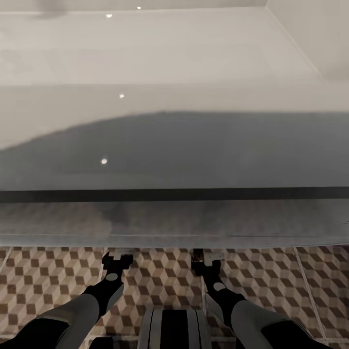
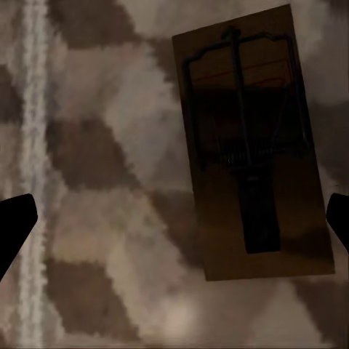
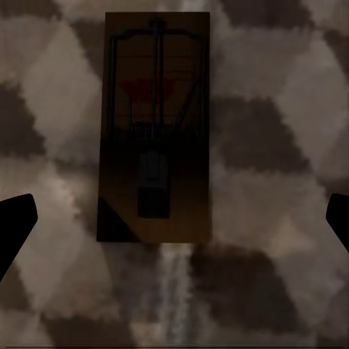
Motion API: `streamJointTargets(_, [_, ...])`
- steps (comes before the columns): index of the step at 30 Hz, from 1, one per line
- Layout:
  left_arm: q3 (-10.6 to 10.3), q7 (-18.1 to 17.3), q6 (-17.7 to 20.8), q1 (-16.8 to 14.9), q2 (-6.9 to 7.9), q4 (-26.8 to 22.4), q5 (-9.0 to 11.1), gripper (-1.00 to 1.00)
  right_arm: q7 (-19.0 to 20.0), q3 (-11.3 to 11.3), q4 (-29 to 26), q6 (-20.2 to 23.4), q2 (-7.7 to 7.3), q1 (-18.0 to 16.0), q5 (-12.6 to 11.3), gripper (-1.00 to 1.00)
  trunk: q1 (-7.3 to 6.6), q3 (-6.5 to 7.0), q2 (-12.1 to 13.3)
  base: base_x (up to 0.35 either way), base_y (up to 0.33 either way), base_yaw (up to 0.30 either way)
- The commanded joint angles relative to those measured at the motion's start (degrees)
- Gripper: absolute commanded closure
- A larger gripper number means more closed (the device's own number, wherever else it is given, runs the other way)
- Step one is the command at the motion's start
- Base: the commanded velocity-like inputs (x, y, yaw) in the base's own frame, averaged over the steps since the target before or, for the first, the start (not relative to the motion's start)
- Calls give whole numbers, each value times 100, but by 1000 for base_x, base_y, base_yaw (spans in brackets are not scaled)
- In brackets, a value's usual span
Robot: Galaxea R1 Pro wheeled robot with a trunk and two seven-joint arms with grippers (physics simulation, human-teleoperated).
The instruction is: Take the four mousetraps from the cabinet in the bathroom and place them on the bathroom floor. Make sure all four end up on the same floor surface, and ensure that at least two of them are either under or directly next to the same bathroom sink.
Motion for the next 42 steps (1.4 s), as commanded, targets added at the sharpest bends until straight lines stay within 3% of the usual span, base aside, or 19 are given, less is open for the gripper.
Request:
streamJointTargets(1, [-38,59,1,-3,-4,7,-17,-100,-43,47,5,-12,1,-3,-4,-100,-1,-3,-1,-91,17,0])
streamJointTargets(42, [0,98,-15,-3,-6,-11,58,-100,-43,47,-25,-47,1,-3,-3,-100,-1,-3,-1,-284,132,0])
